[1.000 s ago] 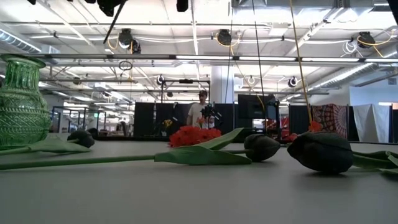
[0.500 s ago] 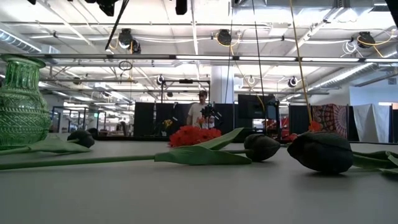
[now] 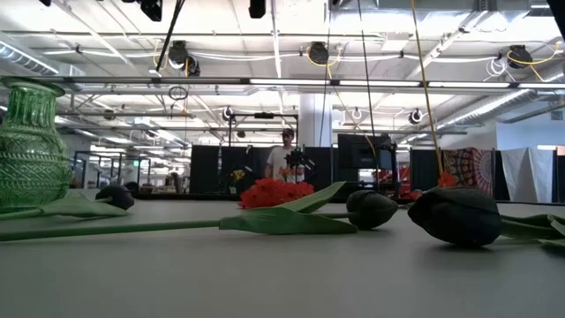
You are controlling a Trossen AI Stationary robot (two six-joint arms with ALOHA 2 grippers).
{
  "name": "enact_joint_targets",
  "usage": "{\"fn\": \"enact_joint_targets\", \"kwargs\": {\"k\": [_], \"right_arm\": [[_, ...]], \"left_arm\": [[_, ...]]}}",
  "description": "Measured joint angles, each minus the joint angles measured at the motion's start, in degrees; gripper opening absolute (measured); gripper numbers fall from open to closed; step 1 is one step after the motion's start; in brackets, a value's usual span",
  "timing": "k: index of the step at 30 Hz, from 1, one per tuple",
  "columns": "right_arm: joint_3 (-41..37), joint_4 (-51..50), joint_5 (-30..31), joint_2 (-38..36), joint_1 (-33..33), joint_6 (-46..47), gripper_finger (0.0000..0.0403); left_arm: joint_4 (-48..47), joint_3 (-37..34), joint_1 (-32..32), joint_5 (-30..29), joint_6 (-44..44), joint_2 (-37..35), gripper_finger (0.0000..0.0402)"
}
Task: Sort flowers into vase by color
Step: Put the bottom orange flowers into the top green vase
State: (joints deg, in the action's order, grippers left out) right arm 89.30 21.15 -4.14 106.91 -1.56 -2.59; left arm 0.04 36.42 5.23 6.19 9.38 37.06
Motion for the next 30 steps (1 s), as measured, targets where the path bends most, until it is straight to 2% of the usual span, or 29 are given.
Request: {"fn": "enact_joint_targets", "kwargs": {"k": [8, 15, 21, 26, 30], "right_arm": [[0.0, 0.1, -0.3, -0.1, 0.1, -1.1, 0.0106], [0.0, -2.9, -0.2, -0.2, -0.3, -1.5, 0.0160], [0.0, -10.5, -0.2, -1.7, -1.2, -1.6, 0.0191], [-0.1, -17.4, 0.0, -3.1, -1.4, -1.1, 0.0202], [-0.1, -20.4, 0.0, -3.4, -0.9, -0.9, 0.0203]], "left_arm": [[-2.1, 0.0, 0.0, 0.7, -0.1, -0.7, 0.0012], [-5.2, 0.0, 0.0, -1.7, -0.1, -5.2, 0.0011], [-9.5, 0.1, 0.0, -2.6, 0.0, -12.2, 0.0011], [-18.9, 2.8, 0.0, -7.7, 1.4, -17.7, 0.0011], [-23.6, 4.3, 0.0, -9.1, 4.5, -21.6, 0.0010]]}}
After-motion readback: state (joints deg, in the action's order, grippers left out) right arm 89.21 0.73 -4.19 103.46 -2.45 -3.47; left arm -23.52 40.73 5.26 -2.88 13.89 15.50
